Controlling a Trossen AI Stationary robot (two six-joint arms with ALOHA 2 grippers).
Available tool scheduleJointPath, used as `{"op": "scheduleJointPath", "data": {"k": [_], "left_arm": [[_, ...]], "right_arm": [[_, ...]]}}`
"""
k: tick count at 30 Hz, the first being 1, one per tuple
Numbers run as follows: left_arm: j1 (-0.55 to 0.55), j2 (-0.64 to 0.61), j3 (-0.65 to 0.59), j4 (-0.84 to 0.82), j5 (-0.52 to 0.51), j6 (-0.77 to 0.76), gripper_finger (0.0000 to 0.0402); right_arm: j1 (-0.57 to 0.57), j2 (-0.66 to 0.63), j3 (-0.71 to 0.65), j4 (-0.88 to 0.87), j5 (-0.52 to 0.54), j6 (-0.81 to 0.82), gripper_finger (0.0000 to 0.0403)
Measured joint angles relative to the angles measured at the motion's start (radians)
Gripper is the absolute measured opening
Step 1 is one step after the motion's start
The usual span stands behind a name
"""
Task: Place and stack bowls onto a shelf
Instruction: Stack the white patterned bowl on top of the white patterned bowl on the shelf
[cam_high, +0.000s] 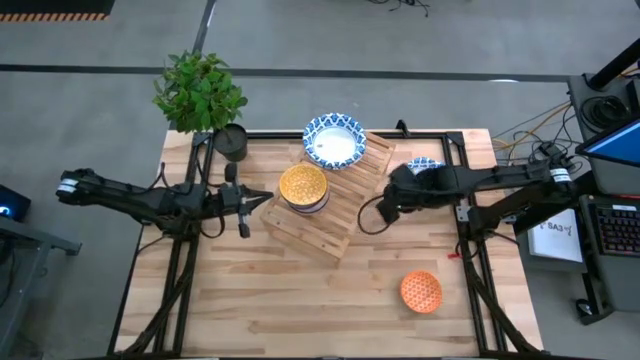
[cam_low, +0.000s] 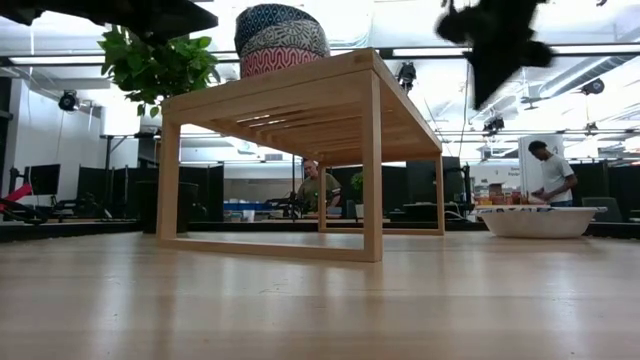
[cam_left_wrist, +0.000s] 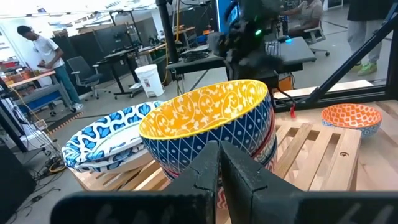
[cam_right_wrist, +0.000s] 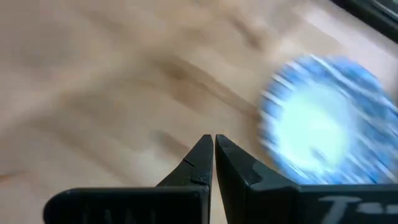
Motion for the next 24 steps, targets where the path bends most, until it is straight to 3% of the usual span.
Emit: {"op": "scheduleJointPath", "data": {"k": [5,9,17,24], "left_arm": [[0.0,0.0,0.0,0.001,0.0,0.0,0.0],[0.0,0.0,0.0,0.002,0.0,0.0,0.0],[0.0,0.0,0.0,0.003,0.0,0.0,0.0],[0.0,0.0,0.0,0.003,0.0,0.0,0.0]], "right_arm": [[-0.066,-0.017,-0.064,-0.183,-0.001,0.127,0.0009],[-0.118,-0.035,-0.161,-0.078,-0.049,0.068,0.0009],[-0.212,-0.034,-0.3,0.085,-0.044,-0.04,0.0012],[-0.274,-0.034,-0.324,0.106,-0.08,-0.089,0.0085]]}}
